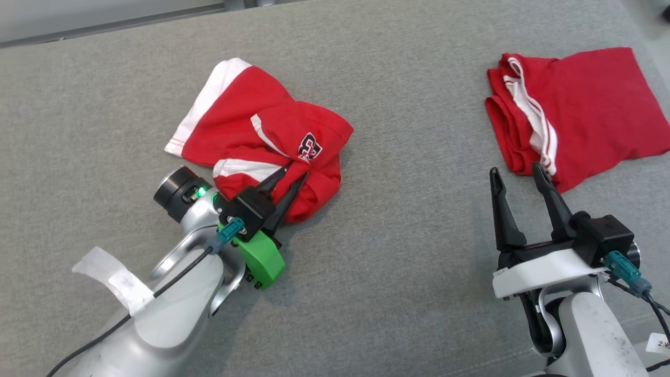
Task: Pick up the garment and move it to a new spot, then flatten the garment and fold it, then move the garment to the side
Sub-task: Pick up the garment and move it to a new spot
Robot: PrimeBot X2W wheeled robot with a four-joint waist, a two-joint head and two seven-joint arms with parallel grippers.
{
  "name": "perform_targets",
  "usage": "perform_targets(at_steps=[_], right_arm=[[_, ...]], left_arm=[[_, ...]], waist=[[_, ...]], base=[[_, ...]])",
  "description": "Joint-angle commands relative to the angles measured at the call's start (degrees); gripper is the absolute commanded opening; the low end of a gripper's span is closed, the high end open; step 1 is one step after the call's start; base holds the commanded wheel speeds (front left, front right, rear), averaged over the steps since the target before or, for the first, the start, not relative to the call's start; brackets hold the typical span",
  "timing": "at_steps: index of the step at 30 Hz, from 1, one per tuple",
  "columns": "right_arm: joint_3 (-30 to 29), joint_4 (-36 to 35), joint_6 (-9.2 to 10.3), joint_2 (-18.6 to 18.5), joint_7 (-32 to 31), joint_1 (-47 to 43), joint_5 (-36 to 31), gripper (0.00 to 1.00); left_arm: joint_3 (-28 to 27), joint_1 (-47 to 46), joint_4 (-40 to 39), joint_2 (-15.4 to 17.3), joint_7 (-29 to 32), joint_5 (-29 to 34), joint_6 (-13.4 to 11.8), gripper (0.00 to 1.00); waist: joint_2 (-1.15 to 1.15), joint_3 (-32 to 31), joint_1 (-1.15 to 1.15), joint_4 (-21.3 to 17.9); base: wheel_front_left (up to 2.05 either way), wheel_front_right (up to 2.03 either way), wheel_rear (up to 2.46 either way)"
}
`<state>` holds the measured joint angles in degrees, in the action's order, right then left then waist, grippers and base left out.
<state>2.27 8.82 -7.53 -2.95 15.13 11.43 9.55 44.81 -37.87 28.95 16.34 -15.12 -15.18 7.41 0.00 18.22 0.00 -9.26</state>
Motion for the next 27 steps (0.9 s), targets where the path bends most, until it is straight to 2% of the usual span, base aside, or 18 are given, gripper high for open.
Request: perform_targets(at_steps=[1,4,5,6,7,8,11,21,27], right_arm=[[-0.08,-0.08,0.1,0.02,-0.01,-0.67,0.31,1.0],[0.0,0.1,0.1,0.03,-0.01,-1.01,0.65,1.0],[0.01,0.14,0.1,0.03,-0.01,-1.08,0.89,1.0],[0.0,0.23,0.1,0.02,-0.01,-1.13,0.98,1.0],[-0.03,0.31,0.1,0.03,-0.01,-1.32,0.97,1.0],[-0.01,0.46,0.1,0.02,-0.01,-1.46,1.19,1.0],[0.28,0.61,0.1,0.02,-0.01,-1.73,1.22,1.0],[1.7,2.29,0.1,-0.03,-0.01,-3.87,1.88,1.0],[2.91,3.45,0.1,-0.02,-0.01,-5.06,2.11,1.0]], left_arm=[[0.7,1.04,0.44,0.86,0.02,-0.68,0.13,0.0],[2.26,1.99,1.48,1.24,0.02,-1.48,0.13,0.0],[2.09,2.41,1.96,1.41,0.02,-1.77,0.13,0.05],[1.7,2.92,2.22,1.48,0.02,-1.96,0.13,0.35],[1.19,3.62,2.45,1.45,0.02,-2.2,0.13,0.75],[0.47,4.34,2.65,1.43,0.02,-2.34,0.13,1.0],[-2.56,7.05,2.56,0.8,0.02,-2.63,0.09,1.0],[-21.31,21.57,-4.05,-2.74,0.02,-3.25,-4.29,1.0],[-30.2,29.23,-6.73,-4.75,0.01,-1.1,-3.85,1.0]], waist=[[0.0,-2.43,0.0,-3.85],[0.0,-3.11,0.0,-4.04],[0.0,-3.39,0.0,-3.89],[0.0,-3.74,0.0,-3.64],[0.0,-4.12,0.0,-3.25],[0.0,-4.51,0.0,-2.85],[0.0,-6.01,0.0,-1.35],[0.0,-11.83,0.0,5.32],[0.0,-13.73,0.0,9.09]], base=[[0.0,0.0,0.0],[0.0,0.0,0.0],[0.0,0.0,0.0],[0.0,0.0,0.0],[0.0,0.0,0.0],[0.0,0.0,0.0],[0.0,0.0,0.0],[0.0,0.0,0.0],[0.0,0.0,0.0]])
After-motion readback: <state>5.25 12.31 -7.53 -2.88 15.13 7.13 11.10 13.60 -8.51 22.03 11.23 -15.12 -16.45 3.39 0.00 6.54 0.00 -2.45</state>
